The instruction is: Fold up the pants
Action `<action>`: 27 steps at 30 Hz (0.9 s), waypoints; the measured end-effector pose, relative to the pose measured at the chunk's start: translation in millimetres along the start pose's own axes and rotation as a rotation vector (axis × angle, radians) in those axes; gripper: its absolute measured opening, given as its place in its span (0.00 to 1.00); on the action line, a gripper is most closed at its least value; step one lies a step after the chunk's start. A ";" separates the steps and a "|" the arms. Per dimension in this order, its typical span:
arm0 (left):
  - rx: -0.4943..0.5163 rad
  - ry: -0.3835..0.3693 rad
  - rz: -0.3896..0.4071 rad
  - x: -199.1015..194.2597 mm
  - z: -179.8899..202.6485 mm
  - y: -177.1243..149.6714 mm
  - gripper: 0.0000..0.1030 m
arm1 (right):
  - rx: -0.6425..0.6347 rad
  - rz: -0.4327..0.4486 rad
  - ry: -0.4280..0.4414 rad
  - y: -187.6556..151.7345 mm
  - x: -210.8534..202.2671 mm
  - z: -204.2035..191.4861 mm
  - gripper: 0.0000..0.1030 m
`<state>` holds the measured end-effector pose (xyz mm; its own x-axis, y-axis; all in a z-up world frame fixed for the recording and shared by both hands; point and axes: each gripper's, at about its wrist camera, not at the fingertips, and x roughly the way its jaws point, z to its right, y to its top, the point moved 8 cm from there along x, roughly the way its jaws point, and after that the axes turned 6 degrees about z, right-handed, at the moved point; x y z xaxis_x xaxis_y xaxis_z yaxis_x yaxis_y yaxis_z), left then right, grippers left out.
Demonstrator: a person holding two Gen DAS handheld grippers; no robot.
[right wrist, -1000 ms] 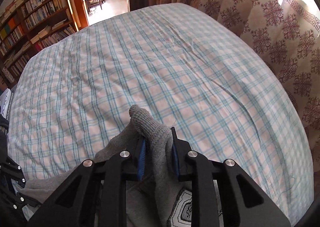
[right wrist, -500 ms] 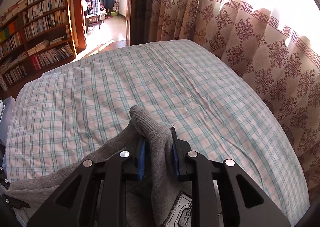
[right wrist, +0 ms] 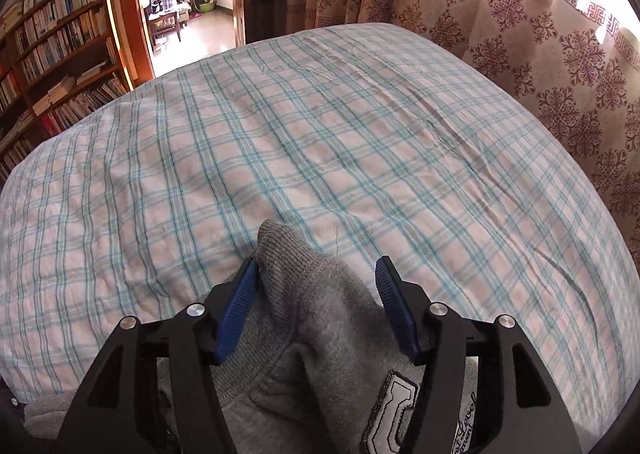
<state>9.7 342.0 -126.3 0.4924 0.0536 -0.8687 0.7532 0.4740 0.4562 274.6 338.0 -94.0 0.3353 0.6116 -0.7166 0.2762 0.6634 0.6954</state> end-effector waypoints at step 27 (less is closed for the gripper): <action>0.263 0.130 0.187 8.5 110.1 115.3 0.69 | 0.608 -0.034 -0.587 -249.2 -267.6 402.1 0.71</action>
<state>148.7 300.4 -59.9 0.5856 0.2380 -0.7748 0.7500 0.2034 0.6294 478.2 -164.3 -54.1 0.6851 0.1611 -0.7104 0.6747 0.2275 0.7022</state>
